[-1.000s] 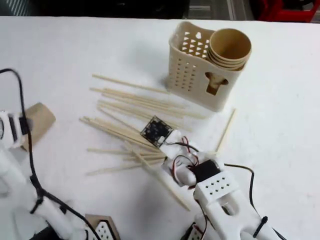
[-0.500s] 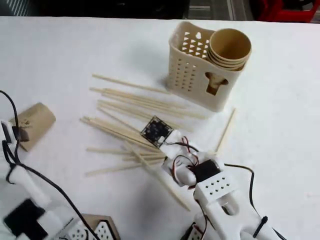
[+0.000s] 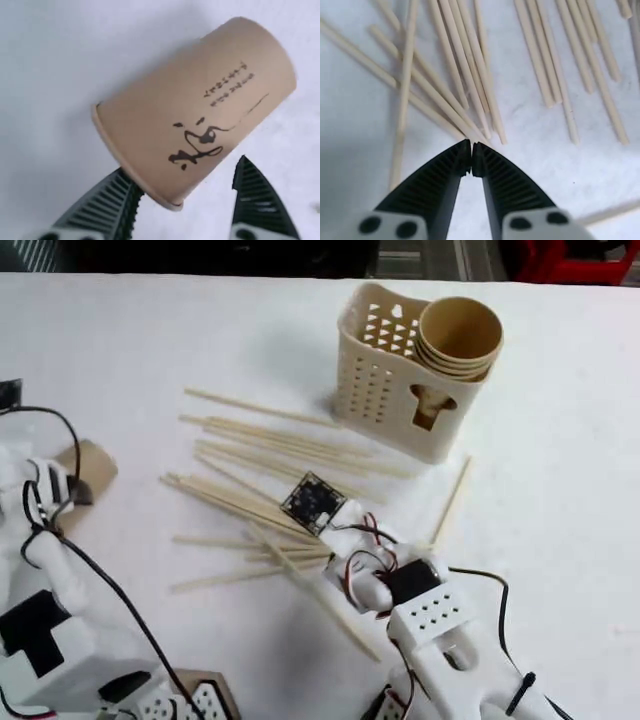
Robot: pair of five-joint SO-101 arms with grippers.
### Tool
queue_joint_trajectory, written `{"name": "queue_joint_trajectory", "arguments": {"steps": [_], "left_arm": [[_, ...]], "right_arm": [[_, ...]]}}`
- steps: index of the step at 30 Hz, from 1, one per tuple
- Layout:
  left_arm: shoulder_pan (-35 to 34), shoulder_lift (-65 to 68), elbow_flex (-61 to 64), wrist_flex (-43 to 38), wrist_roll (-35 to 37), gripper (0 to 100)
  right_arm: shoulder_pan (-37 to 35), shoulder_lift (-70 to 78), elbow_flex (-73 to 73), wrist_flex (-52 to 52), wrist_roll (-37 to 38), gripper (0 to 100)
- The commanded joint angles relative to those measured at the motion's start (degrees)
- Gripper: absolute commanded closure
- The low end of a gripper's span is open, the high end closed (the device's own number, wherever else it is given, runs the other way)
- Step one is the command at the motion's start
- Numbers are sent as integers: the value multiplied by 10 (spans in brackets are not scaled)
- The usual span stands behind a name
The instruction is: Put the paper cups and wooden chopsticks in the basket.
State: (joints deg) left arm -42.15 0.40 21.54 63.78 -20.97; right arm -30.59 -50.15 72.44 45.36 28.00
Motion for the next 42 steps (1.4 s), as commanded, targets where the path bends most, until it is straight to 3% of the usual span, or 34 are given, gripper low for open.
{"name": "queue_joint_trajectory", "arguments": {"steps": [1, 9, 17, 26, 42], "left_arm": [[39, -4, -9, -12, -2, 801], [89, -5, -9, -13, -2, 832], [125, -5, -45, -10, -4, 948], [176, -5, -99, -4, -6, 978], [383, -4, -401, 232, -104, 978]], "right_arm": [[-4, -11, -3, -7, 7, 974], [-3, -11, -3, -7, 7, 974], [-3, -11, -3, -7, 8, 974], [-3, -11, -3, -7, 8, 974], [-4, -11, -3, -7, 8, 974]]}}
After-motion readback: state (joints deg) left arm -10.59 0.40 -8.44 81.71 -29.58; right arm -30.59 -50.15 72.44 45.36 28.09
